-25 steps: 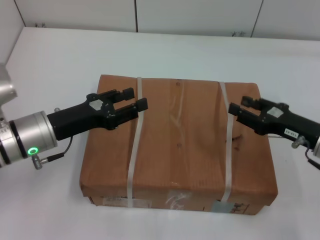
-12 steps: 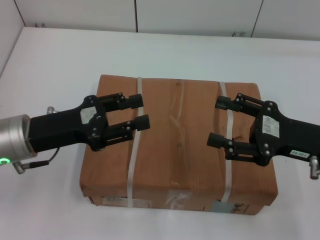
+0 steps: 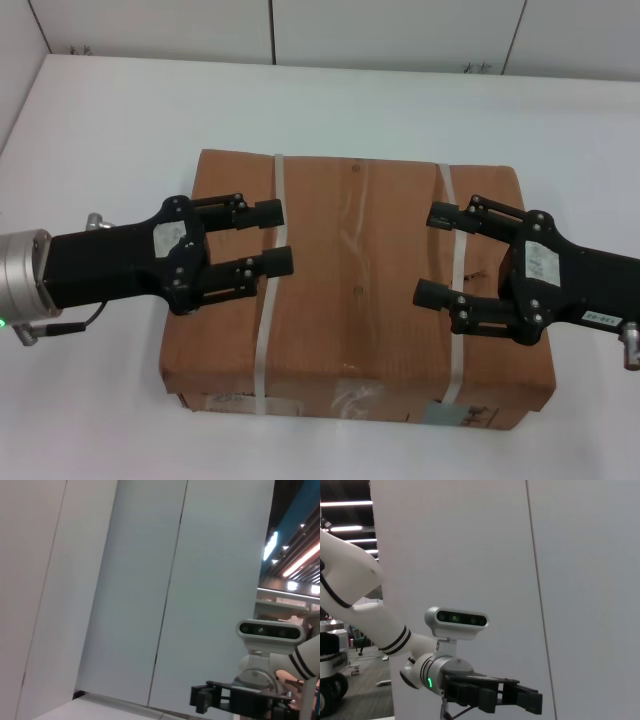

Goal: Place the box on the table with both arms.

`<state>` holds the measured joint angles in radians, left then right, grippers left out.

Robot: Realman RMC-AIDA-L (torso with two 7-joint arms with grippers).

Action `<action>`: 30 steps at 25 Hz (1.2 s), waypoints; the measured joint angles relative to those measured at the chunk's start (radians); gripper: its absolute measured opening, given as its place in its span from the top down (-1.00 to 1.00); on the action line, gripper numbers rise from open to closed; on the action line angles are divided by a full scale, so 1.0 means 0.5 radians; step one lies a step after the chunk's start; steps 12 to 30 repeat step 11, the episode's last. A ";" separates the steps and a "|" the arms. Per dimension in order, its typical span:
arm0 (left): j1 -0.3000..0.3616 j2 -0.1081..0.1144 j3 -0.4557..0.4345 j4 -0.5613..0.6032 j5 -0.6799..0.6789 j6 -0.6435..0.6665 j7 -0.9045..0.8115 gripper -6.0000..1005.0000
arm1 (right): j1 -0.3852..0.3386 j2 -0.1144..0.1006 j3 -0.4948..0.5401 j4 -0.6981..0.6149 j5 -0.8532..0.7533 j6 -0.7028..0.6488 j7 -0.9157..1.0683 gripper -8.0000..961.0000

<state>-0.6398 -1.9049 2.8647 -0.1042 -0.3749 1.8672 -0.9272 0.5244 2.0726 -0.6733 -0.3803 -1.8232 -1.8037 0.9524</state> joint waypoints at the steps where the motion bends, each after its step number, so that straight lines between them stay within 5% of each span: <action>1: -0.001 0.000 0.000 -0.002 -0.003 0.000 0.000 -0.17 | 0.001 0.001 0.000 0.000 -0.001 -0.001 0.000 -0.78; 30: -0.008 -0.004 -0.002 -0.003 0.006 0.001 0.003 -0.17 | 0.007 0.006 0.000 0.006 0.000 -0.002 -0.014 -0.78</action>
